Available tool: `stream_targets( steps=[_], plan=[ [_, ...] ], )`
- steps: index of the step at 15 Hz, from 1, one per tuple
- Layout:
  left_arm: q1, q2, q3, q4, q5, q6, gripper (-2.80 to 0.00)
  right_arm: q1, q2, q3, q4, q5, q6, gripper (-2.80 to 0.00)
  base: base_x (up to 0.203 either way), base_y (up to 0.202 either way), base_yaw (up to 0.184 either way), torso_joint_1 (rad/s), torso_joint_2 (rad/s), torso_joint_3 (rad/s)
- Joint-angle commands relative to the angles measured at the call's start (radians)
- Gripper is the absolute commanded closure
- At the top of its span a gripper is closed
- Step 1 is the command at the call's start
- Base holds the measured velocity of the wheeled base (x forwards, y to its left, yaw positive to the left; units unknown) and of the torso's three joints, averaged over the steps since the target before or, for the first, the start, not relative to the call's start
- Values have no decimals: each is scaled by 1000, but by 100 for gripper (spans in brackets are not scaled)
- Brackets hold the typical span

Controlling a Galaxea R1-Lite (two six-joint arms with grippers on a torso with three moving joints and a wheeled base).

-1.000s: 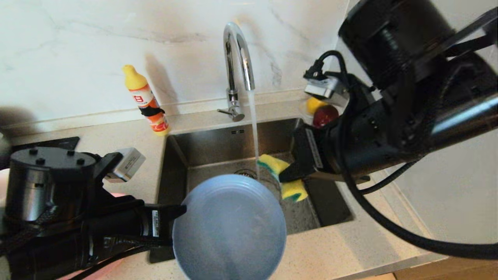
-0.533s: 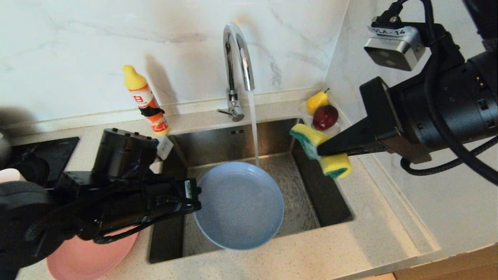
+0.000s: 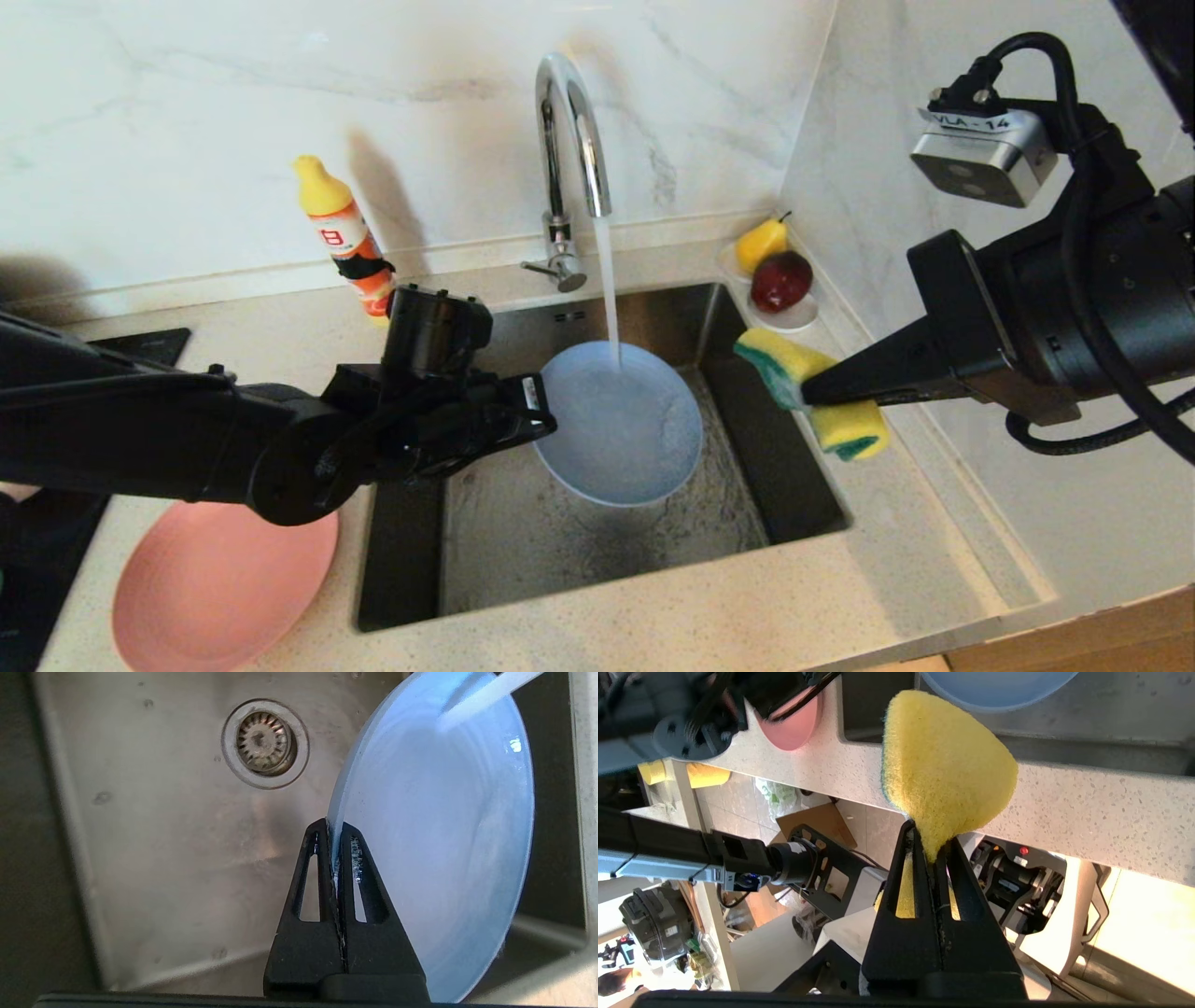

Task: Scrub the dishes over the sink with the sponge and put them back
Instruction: Rinse the plate

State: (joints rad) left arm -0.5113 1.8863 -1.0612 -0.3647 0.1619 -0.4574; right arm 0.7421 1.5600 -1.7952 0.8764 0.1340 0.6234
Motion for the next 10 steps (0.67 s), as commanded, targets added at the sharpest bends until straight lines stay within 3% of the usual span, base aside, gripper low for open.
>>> stream_targets(
  steps=[1, 10],
  plan=[
    [-1, 59, -44, -2, -3, -1, 0, 0, -5, 10, 6, 1, 4, 0, 0, 0, 0, 0, 0, 0],
    [23, 92, -97, -2, 4, -1, 0, 0, -5, 68, 3, 2, 4, 0, 0, 0, 0, 0, 0, 0]
  ],
)
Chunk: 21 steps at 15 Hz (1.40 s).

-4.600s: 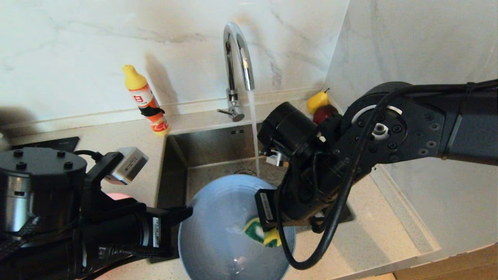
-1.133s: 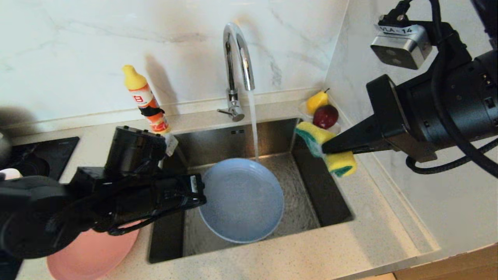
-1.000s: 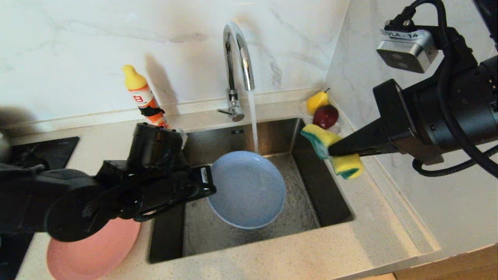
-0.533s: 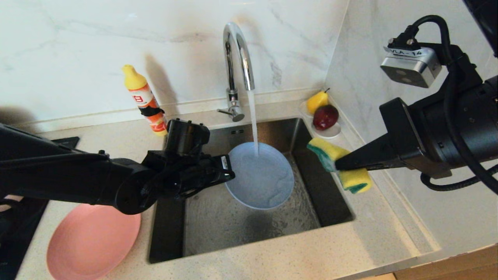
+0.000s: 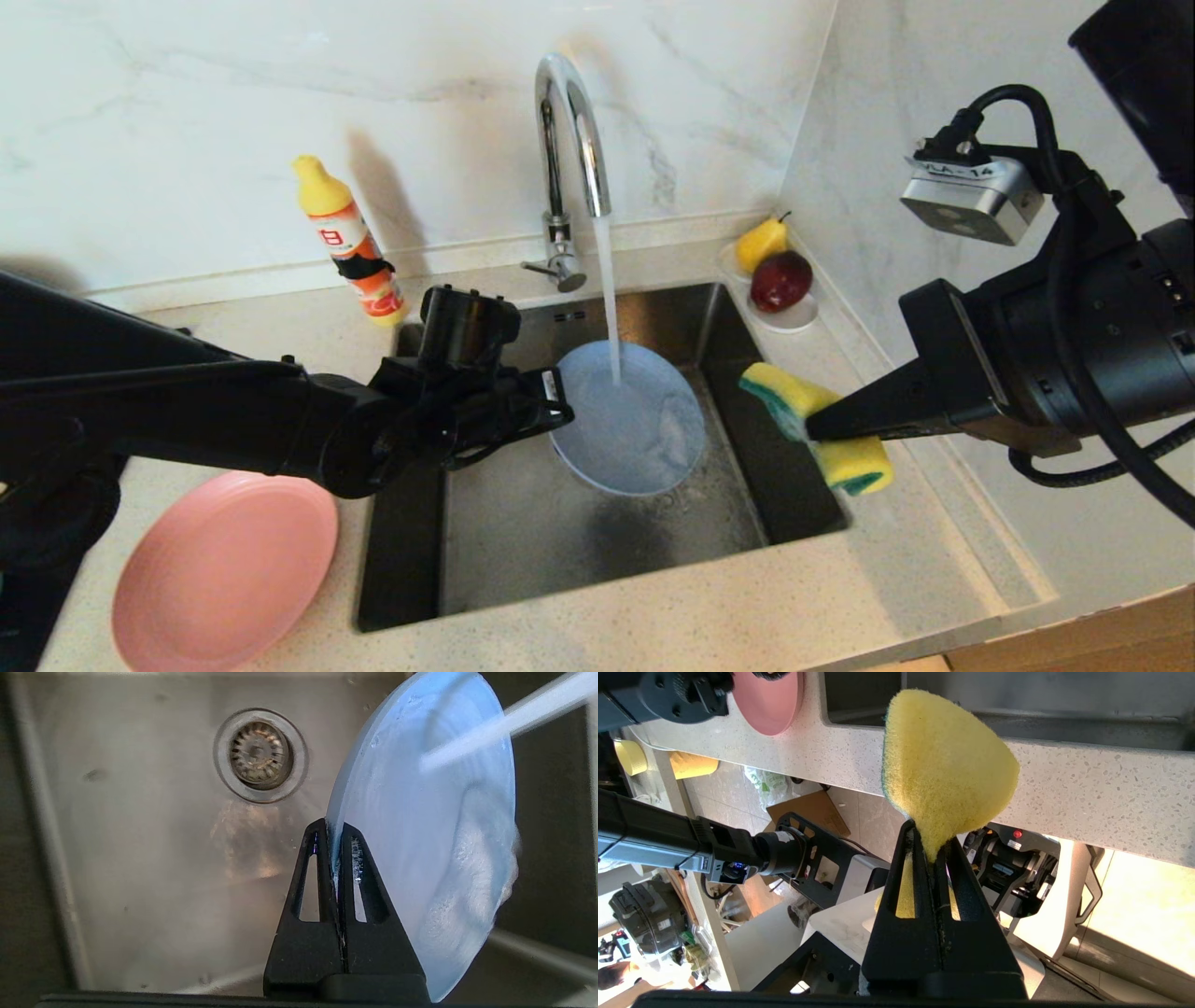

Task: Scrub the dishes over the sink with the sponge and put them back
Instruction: Rinse the plate

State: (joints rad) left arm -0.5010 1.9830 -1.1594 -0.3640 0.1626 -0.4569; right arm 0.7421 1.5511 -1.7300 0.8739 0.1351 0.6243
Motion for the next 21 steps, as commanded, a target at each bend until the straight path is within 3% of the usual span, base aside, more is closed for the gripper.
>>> stream_targets(
  steps=[1, 6, 12, 16, 21],
  plan=[
    [25, -13, 6, -2, 3, 0, 0, 0, 5, 3, 5, 1, 3, 0, 0, 0, 0, 0, 0, 0],
    [100, -94, 58, 0, 7, 34, 0, 2, 20, 18, 4, 1, 3, 0, 0, 0, 0, 0, 0, 0],
    [188, -268, 194, -15, 57, 202, 0, 2, 40, 105, -92, 1, 4, 0, 0, 0, 0, 0, 0, 0],
    [241, -380, 312, -157, 76, 367, 0, 3, 38, 135, -104, 0, 5, 0, 0, 0, 0, 0, 0, 0],
    [264, -447, 452, -424, 78, 574, 0, 2, 55, 155, -104, 0, 5, 0, 0, 0, 0, 0, 0, 0]
  ],
)
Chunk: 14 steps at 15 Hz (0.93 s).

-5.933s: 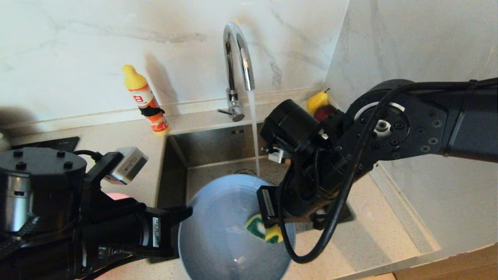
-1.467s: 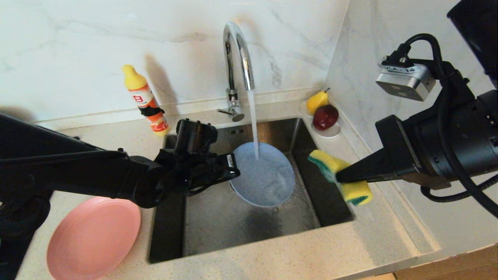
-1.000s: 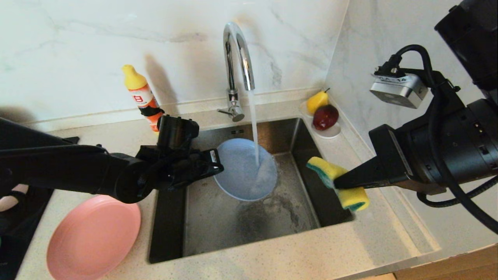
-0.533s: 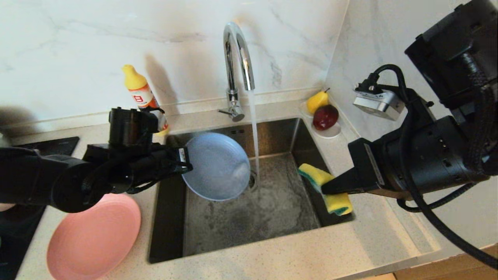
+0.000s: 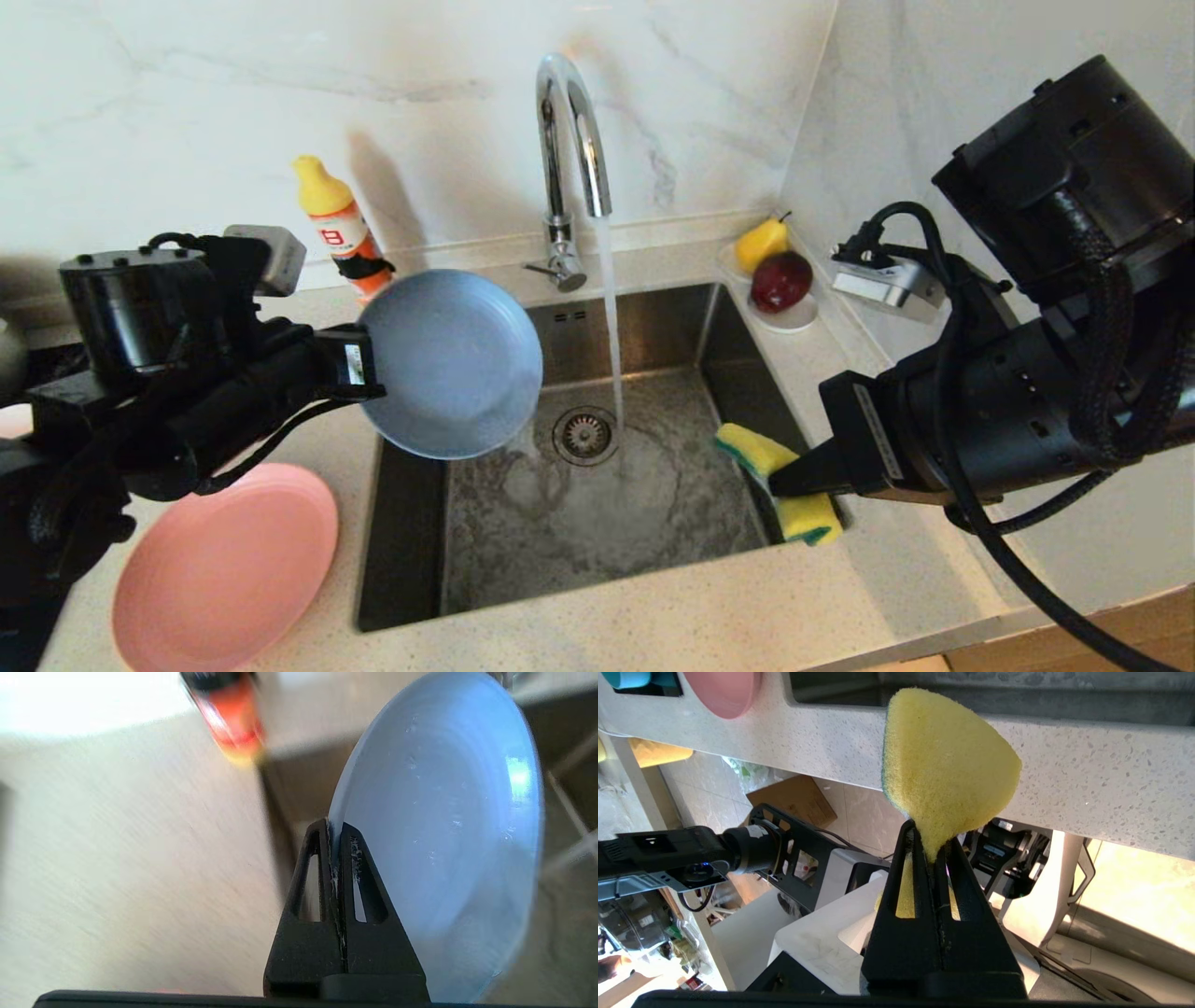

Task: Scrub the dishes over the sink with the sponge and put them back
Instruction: Rinse the plate

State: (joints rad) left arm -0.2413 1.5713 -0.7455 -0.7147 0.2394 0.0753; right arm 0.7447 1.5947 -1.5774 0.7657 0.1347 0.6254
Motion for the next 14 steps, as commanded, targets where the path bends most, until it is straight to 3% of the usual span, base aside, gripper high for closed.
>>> stream_targets(
  steps=[1, 3, 6, 14],
  plan=[
    [5, -42, 64, -127, 1, 78, 0, 1, 15, 1, 4, 2, 4, 0, 0, 0, 0, 0, 0, 0],
    [5, -45, 104, -221, 1, 137, 0, 1, 21, -3, 3, 2, 4, 0, 0, 0, 0, 0, 0, 0],
    [13, -49, 129, -278, 0, 168, 0, -1, 17, -2, 4, 2, 5, 0, 0, 0, 0, 0, 0, 0],
    [29, -50, 148, -282, -3, 151, 0, -1, 13, 2, 4, 0, 7, 0, 0, 0, 0, 0, 0, 0]
  ],
)
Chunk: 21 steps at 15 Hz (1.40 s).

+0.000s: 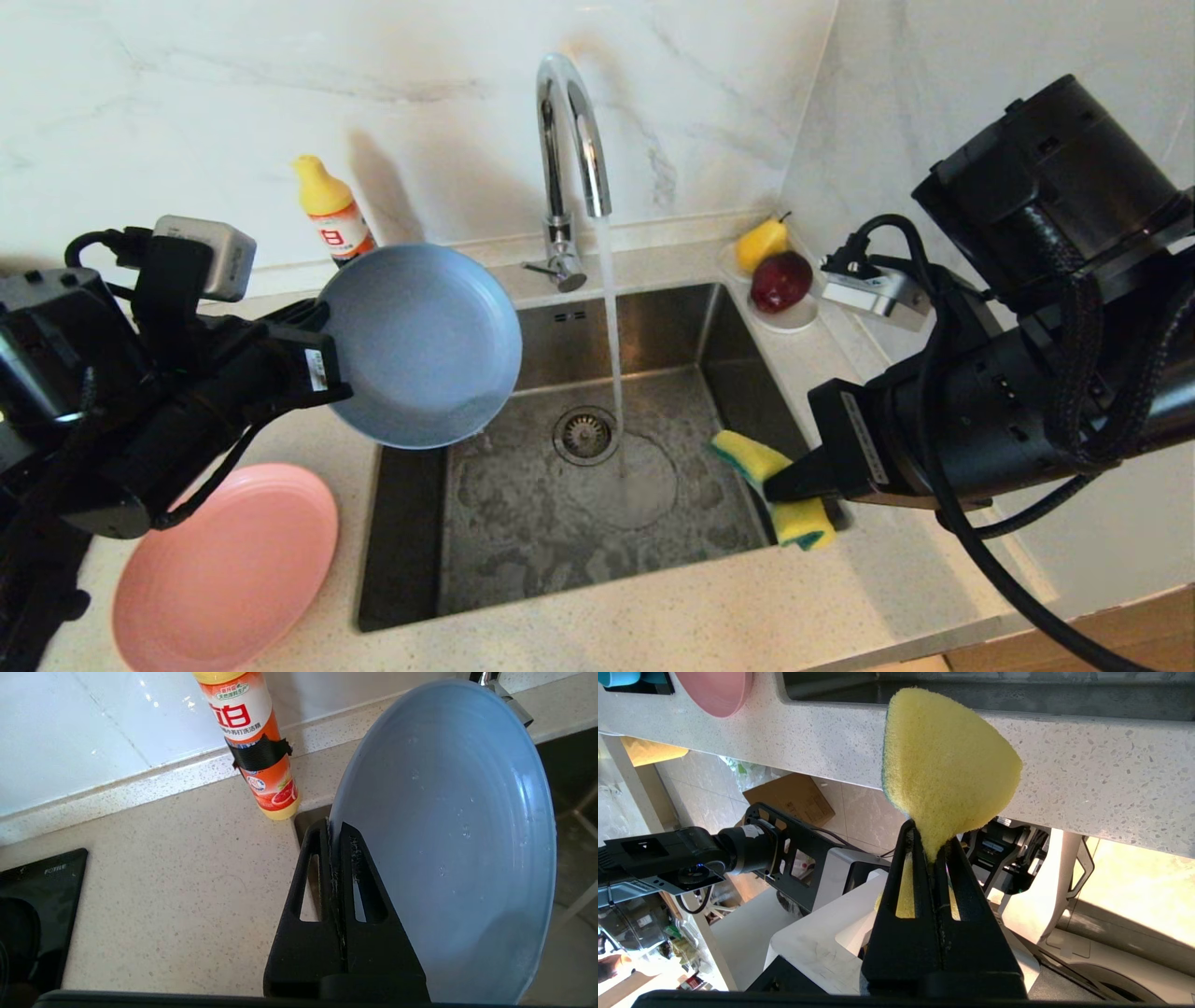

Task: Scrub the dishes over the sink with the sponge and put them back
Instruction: Rinse the plate, then place the plate on the table

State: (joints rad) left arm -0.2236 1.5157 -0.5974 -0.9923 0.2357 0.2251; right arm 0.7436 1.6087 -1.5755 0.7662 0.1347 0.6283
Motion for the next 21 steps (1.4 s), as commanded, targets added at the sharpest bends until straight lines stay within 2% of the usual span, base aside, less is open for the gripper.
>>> stream_targets(
  steps=[1, 5, 8, 10, 12, 14, 16, 18, 21],
  plan=[
    [15, 5, -2, -5, -1, 2, 0, 0, -3, 0, 4, 0, 4, 0, 0, 0, 0, 0, 0, 0],
    [16, -14, -59, 5, -4, 16, 0, 0, -9, 5, 5, 0, 4, 0, 0, 0, 0, 0, 0, 0],
    [39, -7, -36, 48, 0, -2, 0, 0, -12, 9, 5, 0, 4, 0, 0, 0, 0, 0, 0, 0],
    [66, -8, -48, 170, -1, -89, 0, 0, -18, 18, 4, 0, 4, 0, 0, 0, 0, 0, 0, 0],
    [104, -11, -103, 341, -7, -182, 0, -1, -18, 23, 5, 0, 4, 0, 0, 0, 0, 0, 0, 0],
    [163, -10, -187, 529, -27, -323, 0, -1, -16, 22, 4, 0, 4, 0, 0, 0, 0, 0, 0, 0],
    [234, -12, -259, 715, -102, -433, 0, -1, -12, 23, 4, 0, 4, 0, 0, 0, 0, 0, 0, 0],
    [316, -15, -340, 853, -196, -523, 0, -1, -10, 23, 4, 0, 4, 0, 0, 0, 0, 0, 0, 0],
    [422, -8, -416, 973, -254, -581, 0, -3, -9, 23, 4, 0, 5, 0, 0, 0, 0, 0, 0, 0]
  ],
)
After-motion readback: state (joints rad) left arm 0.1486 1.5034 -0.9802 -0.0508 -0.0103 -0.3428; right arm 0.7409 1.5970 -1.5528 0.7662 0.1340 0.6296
